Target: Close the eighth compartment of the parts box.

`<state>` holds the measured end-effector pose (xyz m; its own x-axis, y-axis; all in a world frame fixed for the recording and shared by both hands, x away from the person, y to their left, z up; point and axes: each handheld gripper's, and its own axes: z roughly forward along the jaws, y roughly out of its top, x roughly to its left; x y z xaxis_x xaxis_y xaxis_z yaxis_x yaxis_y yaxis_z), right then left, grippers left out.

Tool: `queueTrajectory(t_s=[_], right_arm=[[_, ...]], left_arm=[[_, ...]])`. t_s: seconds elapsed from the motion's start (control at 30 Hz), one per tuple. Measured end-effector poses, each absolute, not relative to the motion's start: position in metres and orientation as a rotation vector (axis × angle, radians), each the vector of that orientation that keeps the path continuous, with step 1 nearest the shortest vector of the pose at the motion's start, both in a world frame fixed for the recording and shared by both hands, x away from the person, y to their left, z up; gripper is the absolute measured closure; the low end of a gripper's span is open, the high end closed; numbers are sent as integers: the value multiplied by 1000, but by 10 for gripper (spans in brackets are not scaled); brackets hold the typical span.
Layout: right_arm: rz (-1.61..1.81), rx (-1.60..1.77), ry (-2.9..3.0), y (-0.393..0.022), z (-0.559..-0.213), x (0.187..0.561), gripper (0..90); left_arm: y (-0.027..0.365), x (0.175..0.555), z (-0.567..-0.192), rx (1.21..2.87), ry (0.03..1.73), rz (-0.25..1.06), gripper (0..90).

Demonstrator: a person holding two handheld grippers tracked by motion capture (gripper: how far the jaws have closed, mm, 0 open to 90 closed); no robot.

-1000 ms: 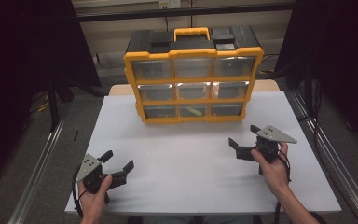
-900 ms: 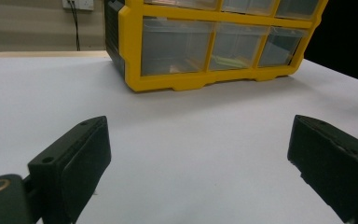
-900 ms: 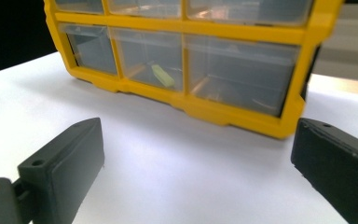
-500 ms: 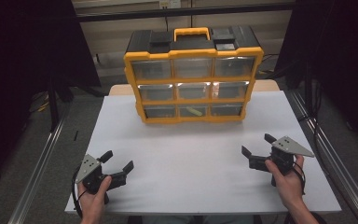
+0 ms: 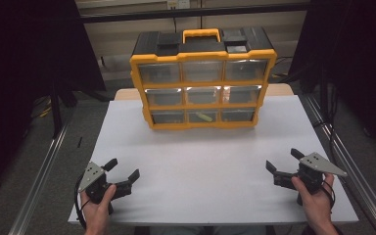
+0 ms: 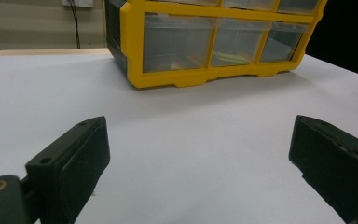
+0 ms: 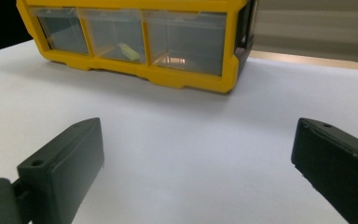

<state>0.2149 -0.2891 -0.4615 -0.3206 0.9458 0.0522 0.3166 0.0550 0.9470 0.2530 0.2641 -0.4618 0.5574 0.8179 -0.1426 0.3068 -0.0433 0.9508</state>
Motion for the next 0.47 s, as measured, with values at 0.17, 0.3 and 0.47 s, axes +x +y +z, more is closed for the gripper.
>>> queueTrajectory(t_s=[0.17,0.3,0.47], right_arm=[[1250,1298,1687,-296,-466,208,17],[1249,1304,1693,-295,-467,208,17],[1248,1292,1709,-294,-468,210,14]], left_arm=[[266,255,-463,1620,978,532,43],[264,254,-463,1610,972,524,43],[265,255,-463,1627,970,527,43]])
